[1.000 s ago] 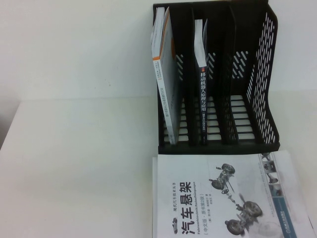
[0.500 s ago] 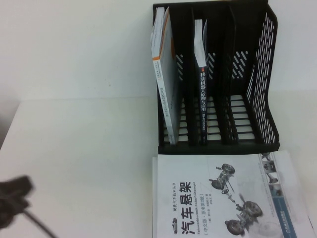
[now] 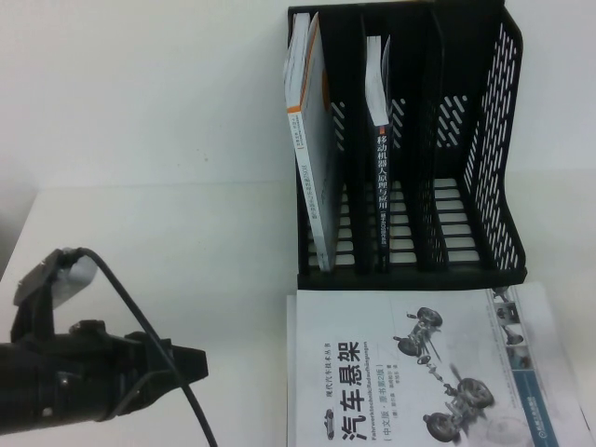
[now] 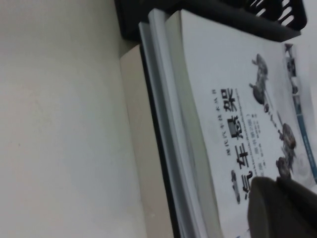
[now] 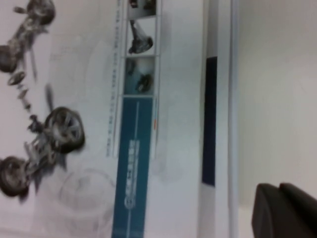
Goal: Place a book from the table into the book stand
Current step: Push book with right arm
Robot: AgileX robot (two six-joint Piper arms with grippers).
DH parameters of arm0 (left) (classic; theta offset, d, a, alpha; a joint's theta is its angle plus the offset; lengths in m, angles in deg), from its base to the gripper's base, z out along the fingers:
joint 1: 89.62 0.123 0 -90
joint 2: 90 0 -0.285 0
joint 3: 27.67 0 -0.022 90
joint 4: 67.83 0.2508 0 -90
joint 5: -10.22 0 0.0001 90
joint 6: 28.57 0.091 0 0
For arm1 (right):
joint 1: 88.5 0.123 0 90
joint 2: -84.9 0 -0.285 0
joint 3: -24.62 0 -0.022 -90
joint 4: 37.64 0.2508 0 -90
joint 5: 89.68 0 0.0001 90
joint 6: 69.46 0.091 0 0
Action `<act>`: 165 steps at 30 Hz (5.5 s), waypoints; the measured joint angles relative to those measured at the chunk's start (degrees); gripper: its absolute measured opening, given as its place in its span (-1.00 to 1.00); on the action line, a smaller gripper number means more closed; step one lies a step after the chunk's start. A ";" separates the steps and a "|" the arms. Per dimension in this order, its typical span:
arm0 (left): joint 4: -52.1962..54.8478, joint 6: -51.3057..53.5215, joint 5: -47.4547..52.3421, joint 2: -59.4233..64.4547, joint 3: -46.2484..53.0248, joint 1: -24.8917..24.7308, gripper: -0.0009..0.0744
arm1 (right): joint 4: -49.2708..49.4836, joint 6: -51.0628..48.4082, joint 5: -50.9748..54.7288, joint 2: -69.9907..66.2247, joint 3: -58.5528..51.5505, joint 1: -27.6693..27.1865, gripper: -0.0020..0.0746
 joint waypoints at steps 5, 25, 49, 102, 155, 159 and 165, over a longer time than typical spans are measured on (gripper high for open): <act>-1.43 2.90 1.15 3.50 0.00 0.00 -0.98 | 7.59 -7.83 -4.23 -10.28 1.22 0.00 -0.96; -6.24 7.00 0.90 4.57 -0.10 0.00 -0.98 | 13.07 -14.55 -7.57 -25.46 5.78 1.10 -0.95; -21.76 12.13 12.81 15.44 -0.20 0.00 -0.76 | 15.71 -14.65 -10.54 -27.45 7.42 7.67 -0.95; -21.33 27.40 23.60 46.15 -1.28 14.30 0.78 | 20.55 -14.82 -11.49 -34.93 13.53 15.37 -0.95; -24.85 26.44 23.14 46.28 -2.24 -0.35 -0.18 | 20.25 -14.82 -11.35 -34.93 13.53 15.37 -0.95; -24.64 25.65 22.64 44.84 -2.24 -0.35 -0.18 | 18.71 -14.47 -11.35 -34.67 13.53 15.56 -0.95; -24.37 23.25 21.64 37.75 -2.24 -0.35 -0.18 | 15.74 -14.47 -11.21 -32.71 13.18 15.84 -0.95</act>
